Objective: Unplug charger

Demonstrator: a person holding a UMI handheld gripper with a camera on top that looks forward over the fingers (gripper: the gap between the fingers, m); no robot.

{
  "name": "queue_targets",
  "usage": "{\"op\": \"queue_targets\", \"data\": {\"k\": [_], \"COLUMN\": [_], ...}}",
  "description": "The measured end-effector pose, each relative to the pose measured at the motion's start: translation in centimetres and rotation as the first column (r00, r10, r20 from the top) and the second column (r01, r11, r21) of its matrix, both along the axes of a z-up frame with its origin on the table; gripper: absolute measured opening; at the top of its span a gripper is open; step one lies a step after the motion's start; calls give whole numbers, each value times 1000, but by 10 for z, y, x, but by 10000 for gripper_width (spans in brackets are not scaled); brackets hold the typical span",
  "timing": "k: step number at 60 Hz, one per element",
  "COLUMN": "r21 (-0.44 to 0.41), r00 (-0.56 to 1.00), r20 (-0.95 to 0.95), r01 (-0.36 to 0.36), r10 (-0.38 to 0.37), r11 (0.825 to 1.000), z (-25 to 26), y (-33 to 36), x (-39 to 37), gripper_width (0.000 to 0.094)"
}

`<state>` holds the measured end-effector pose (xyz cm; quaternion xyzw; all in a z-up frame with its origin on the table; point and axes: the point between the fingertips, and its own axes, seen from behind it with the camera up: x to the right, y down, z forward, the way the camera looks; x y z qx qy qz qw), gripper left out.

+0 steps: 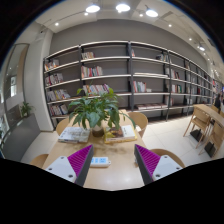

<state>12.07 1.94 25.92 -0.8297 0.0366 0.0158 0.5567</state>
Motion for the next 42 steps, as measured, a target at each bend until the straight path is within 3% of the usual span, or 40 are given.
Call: {"op": "queue_targets", "data": {"k": [20,42], "r21": [-94,-115], "r00": [998,996], "r20": [10,23], "r01": [-65,-83], "r10": [66,86], "r11": [993,990], "z": [-40,-50], "y": [-78,-100], "x": [-94,-122], "gripper_width": [832,828]}}
